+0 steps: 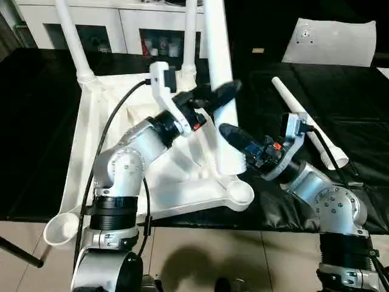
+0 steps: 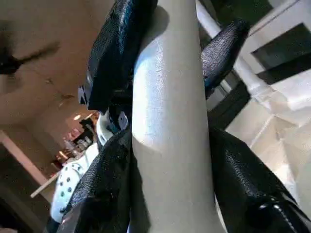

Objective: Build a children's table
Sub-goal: Pick table leg

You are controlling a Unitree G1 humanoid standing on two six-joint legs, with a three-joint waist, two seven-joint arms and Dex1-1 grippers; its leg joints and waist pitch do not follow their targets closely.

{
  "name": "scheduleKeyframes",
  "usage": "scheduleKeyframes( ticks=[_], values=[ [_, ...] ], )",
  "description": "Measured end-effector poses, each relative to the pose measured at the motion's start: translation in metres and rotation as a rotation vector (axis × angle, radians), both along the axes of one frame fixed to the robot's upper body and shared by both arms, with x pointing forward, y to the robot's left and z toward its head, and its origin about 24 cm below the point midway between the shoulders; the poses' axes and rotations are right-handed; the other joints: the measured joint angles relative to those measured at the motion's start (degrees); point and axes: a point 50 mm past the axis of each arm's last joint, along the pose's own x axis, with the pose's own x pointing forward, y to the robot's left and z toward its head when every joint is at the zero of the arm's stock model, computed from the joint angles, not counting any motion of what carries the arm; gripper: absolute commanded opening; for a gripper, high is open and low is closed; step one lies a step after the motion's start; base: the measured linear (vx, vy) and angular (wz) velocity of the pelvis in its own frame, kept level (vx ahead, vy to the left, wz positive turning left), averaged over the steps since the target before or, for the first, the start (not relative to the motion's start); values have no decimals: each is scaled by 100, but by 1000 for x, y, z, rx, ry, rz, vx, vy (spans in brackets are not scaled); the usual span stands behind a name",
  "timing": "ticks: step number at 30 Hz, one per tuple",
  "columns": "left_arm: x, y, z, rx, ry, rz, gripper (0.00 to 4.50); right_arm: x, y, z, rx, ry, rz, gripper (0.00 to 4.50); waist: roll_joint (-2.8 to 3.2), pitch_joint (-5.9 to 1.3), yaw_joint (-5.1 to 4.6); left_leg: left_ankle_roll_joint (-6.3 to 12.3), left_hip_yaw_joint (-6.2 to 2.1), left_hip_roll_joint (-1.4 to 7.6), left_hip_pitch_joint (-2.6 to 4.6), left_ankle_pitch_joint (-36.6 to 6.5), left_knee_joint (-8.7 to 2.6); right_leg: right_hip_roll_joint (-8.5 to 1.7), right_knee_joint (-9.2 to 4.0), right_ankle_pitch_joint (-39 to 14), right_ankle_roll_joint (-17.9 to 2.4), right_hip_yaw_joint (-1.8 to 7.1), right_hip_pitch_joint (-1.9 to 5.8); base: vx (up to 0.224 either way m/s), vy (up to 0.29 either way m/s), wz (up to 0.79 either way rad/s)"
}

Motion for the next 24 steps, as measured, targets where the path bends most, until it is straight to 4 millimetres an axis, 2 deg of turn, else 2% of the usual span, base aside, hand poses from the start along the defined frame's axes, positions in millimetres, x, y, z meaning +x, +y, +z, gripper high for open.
scheduleKeyframes(
  ticks=[4, 13, 24],
  values=[
    [0, 1, 1, -4, -2, 3, 414, 0, 0, 2, -20, -8, -10, 191, -1, -1, 50, -1, -1, 0, -1, 0, -2, 0, 0, 2, 3, 0, 1, 0, 0, 0],
    [-5, 3, 6, -67, 0, -34, 414, 0, 4, -1, -127, -27, -9, 191, -1, -1, 55, -2, -3, 0, -2, 1, -9, -1, 3, 6, 10, -2, 0, 0, 0, 0],
    [-8, 7, 2, -97, 44, -74, 414, 0, 5, -5, -195, -49, -22, 191, 0, -1, 53, -2, -4, 0, -2, 1, -9, -1, 3, 7, 11, -3, 1, 0, 0, 0]
  ],
)
